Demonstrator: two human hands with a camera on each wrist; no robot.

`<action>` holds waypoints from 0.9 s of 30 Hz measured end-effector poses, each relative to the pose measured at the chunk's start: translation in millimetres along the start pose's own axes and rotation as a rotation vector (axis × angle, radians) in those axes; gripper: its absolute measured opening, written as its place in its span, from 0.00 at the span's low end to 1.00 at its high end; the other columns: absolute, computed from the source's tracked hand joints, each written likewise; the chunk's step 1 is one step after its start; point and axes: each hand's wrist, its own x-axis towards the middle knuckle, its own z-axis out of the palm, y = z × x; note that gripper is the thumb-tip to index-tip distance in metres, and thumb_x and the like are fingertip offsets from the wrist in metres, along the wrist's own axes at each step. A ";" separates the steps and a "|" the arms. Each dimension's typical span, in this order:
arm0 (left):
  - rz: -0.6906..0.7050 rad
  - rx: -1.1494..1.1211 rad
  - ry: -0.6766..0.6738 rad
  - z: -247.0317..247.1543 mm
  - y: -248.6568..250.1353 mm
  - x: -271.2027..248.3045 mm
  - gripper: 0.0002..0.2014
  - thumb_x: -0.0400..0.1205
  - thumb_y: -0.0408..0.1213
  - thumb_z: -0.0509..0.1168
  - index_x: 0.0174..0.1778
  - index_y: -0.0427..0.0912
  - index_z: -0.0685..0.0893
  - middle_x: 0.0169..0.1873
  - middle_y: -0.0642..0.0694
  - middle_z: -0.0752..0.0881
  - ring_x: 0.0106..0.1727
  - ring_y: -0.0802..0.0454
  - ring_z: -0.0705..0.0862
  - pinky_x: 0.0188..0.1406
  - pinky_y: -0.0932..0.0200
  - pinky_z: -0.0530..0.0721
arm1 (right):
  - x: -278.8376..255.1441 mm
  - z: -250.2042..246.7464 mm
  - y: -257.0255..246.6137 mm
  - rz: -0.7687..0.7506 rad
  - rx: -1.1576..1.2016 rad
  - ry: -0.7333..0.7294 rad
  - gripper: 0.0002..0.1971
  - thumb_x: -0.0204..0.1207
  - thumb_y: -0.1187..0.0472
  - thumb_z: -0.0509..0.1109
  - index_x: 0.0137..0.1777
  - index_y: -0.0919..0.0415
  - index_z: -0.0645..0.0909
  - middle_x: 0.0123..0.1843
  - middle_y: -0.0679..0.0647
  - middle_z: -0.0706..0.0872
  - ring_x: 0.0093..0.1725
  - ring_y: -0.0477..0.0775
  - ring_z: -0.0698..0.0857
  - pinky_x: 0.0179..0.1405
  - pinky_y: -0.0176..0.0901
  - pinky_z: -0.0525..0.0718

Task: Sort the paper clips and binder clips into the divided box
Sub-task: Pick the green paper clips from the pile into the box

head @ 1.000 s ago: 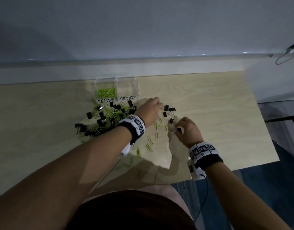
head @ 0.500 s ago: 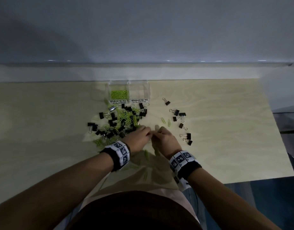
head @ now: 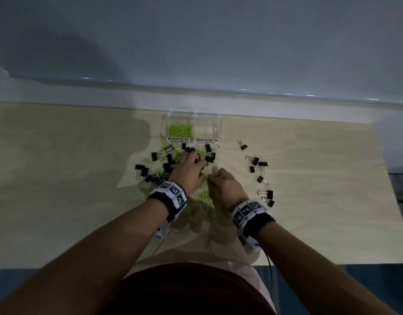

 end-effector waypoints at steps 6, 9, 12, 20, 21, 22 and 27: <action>-0.046 -0.196 0.092 0.2 -10.2 -1.3 0.08 0.79 0.37 0.67 0.53 0.41 0.83 0.54 0.44 0.76 0.54 0.47 0.77 0.48 0.52 0.83 | 38.2 -20.1 4.8 0.065 0.016 0.145 0.13 0.71 0.72 0.66 0.52 0.64 0.86 0.52 0.62 0.82 0.50 0.62 0.82 0.47 0.46 0.84; -0.004 -0.251 0.081 0.5 -20.4 -5.2 0.05 0.78 0.32 0.67 0.48 0.37 0.84 0.52 0.42 0.79 0.54 0.44 0.78 0.50 0.50 0.81 | 63.2 -18.8 7.3 0.129 -0.064 0.048 0.20 0.73 0.70 0.66 0.64 0.58 0.79 0.62 0.60 0.76 0.60 0.62 0.75 0.62 0.52 0.80; 0.024 -0.255 0.081 -3.1 -26.4 -8.5 0.04 0.79 0.30 0.66 0.47 0.35 0.84 0.51 0.41 0.81 0.54 0.44 0.79 0.52 0.51 0.80 | 72.7 -17.7 8.4 0.183 -0.076 -0.050 0.20 0.73 0.66 0.69 0.66 0.55 0.78 0.63 0.58 0.74 0.62 0.62 0.74 0.65 0.53 0.77; 0.064 -0.115 0.203 -9.7 -27.5 -11.4 0.04 0.77 0.30 0.64 0.46 0.35 0.82 0.49 0.40 0.79 0.54 0.42 0.76 0.51 0.53 0.76 | 47.1 -13.2 24.8 0.078 0.121 0.080 0.10 0.66 0.71 0.69 0.46 0.63 0.85 0.44 0.60 0.82 0.40 0.63 0.83 0.43 0.55 0.85; 0.106 -0.087 0.159 -9.1 -22.0 -10.8 0.06 0.78 0.33 0.64 0.49 0.35 0.82 0.51 0.40 0.79 0.56 0.41 0.76 0.54 0.51 0.76 | 42.8 -11.7 28.5 0.068 0.132 0.102 0.09 0.66 0.72 0.68 0.45 0.63 0.85 0.42 0.61 0.83 0.38 0.63 0.83 0.41 0.55 0.85; 0.139 -0.058 0.096 -8.3 -15.5 -10.6 0.09 0.80 0.35 0.63 0.52 0.36 0.81 0.53 0.40 0.79 0.58 0.42 0.75 0.56 0.51 0.77 | 38.9 -10.3 32.1 0.066 0.146 0.121 0.09 0.66 0.72 0.69 0.44 0.64 0.85 0.41 0.61 0.84 0.38 0.63 0.84 0.41 0.55 0.85; -0.006 -0.019 -0.051 -1.1 3.2 -8.1 0.16 0.82 0.39 0.62 0.64 0.36 0.77 0.64 0.41 0.75 0.65 0.43 0.74 0.59 0.49 0.80 | 24.2 -14.9 56.1 0.238 0.213 0.289 0.05 0.72 0.70 0.69 0.44 0.62 0.84 0.43 0.57 0.86 0.41 0.57 0.85 0.43 0.53 0.87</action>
